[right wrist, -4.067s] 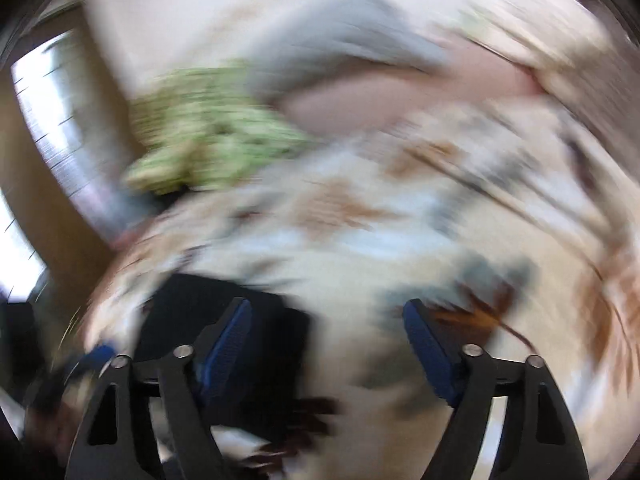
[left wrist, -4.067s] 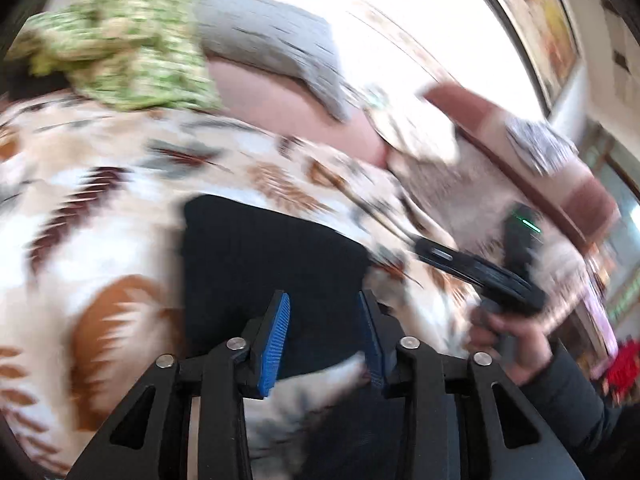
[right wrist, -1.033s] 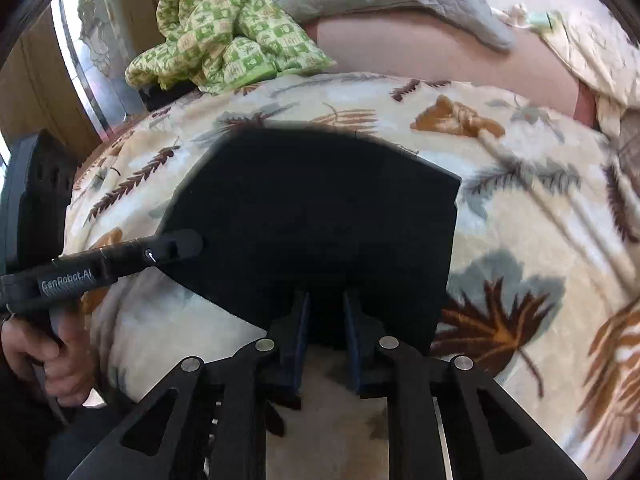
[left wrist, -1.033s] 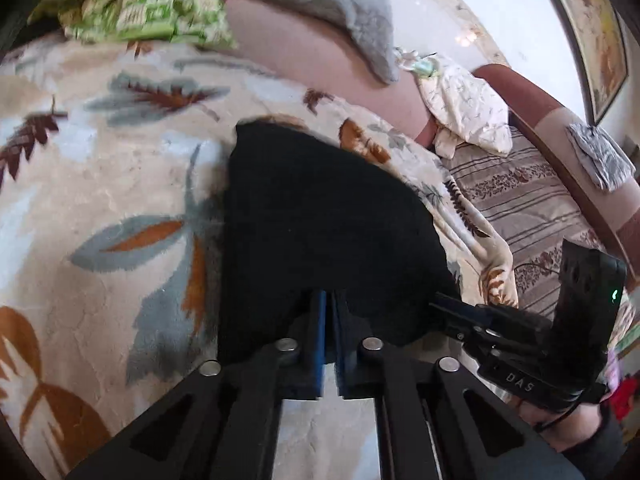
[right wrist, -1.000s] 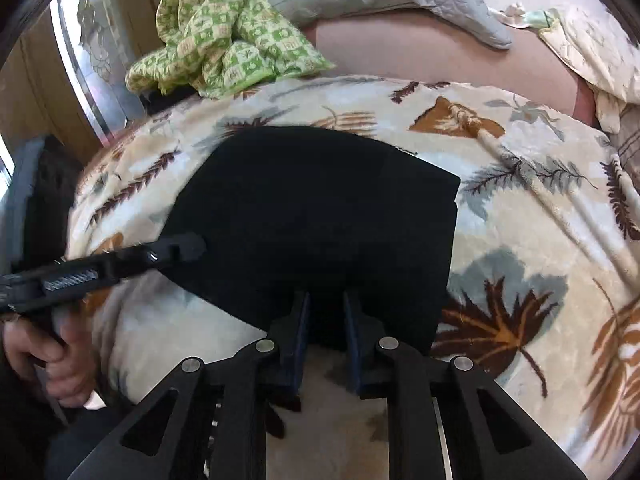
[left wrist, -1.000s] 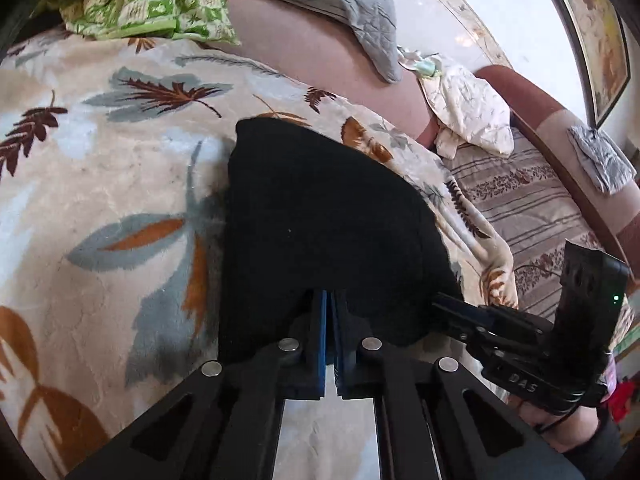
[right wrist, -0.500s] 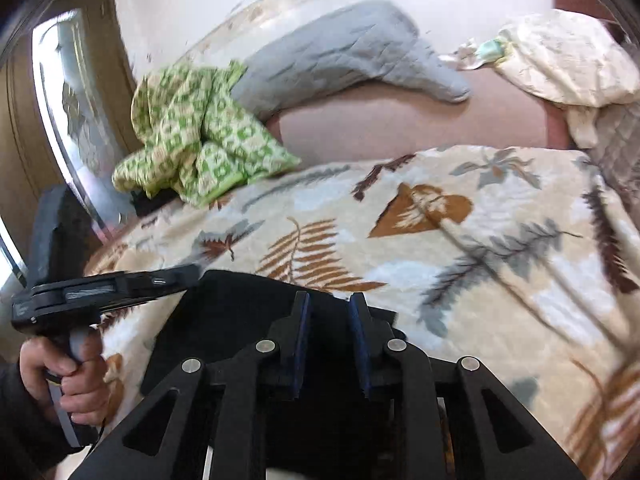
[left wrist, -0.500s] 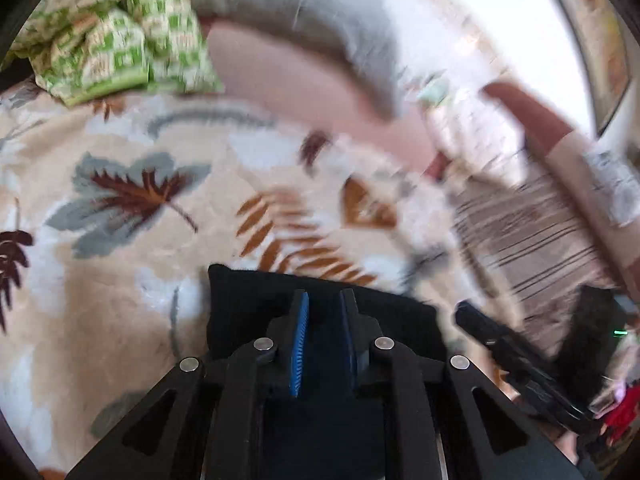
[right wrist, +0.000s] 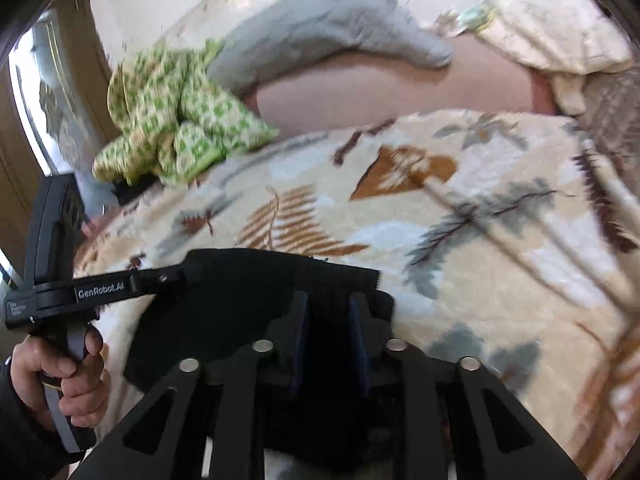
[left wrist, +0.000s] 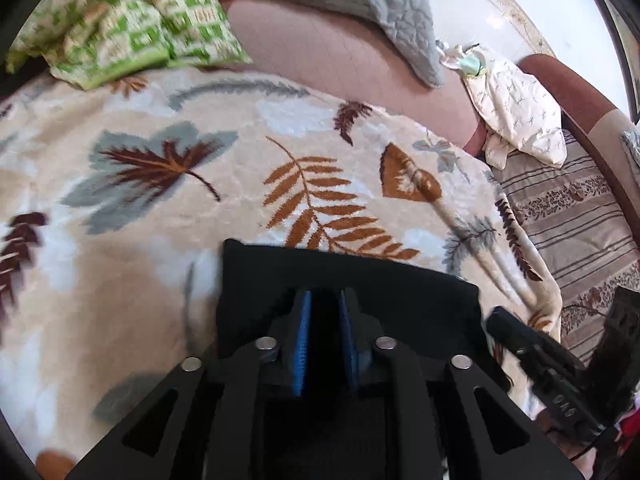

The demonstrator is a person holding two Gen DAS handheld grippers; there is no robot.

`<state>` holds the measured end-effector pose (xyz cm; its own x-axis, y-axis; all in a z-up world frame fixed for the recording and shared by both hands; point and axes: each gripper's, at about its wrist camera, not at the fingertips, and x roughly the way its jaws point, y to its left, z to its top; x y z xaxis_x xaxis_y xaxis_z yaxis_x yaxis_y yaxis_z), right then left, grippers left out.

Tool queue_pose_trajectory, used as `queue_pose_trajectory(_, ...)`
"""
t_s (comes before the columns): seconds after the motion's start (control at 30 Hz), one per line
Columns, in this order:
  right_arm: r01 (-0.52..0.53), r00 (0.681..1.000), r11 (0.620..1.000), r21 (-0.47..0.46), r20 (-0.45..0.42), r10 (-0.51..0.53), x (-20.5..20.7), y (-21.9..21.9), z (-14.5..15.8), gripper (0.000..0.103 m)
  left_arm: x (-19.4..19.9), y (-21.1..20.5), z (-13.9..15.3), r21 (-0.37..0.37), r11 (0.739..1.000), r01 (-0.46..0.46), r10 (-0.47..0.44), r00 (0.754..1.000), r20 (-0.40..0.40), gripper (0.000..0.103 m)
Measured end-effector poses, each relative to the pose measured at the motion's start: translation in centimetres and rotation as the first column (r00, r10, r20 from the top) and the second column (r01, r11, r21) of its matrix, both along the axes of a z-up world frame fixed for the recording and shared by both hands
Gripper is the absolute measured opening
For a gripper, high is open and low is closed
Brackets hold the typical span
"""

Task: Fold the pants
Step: 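Lay the folded pants down and open both grippers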

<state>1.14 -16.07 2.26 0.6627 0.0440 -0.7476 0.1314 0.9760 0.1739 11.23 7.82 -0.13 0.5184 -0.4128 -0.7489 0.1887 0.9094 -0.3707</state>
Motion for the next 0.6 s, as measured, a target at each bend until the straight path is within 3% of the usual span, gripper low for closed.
queue_pose_trajectory(0.07, 0.021, 1.0, 1.0, -0.01, 0.017, -0.021, -1.8, -0.1, 1.3, 0.047, -2.5, -0.2, 1.2, 0.036, 0.999, -0.023, 0.022, 0.999, 0.024, 0.051)
queue_pose_trajectory(0.17, 0.08, 0.997, 0.992, -0.096, -0.007, -0.081, -4.3, 0.4, 2.3, 0.052, -6.8, -1.5, 2.4, 0.114, 0.992, -0.049, 0.041, 0.997, 0.068, 0.062)
queue_pose_trajectory(0.27, 0.105, 0.994, 0.991, -0.08, -0.028, -0.108, -6.9, 0.7, 2.6, 0.055, -10.5, -3.3, 3.2, 0.204, 0.976, -0.073, 0.056, 0.994, 0.089, 0.081)
queue_pose_trajectory(0.4, 0.119, 0.992, 0.987, -0.104, -0.036, -0.124, -9.4, 1.5, 2.8, 0.065, -14.3, -5.9, 4.4, 0.284, 0.955, -0.081, 0.042, 0.989, 0.141, 0.087)
queue_pose_trajectory(0.6, 0.131, 0.989, 0.982, -0.137, -0.055, -0.14, -10.2, 1.9, 2.3, 0.068, -16.6, -7.4, 5.1, 0.344, 0.934, -0.097, 0.028, 0.979, 0.199, 0.088)
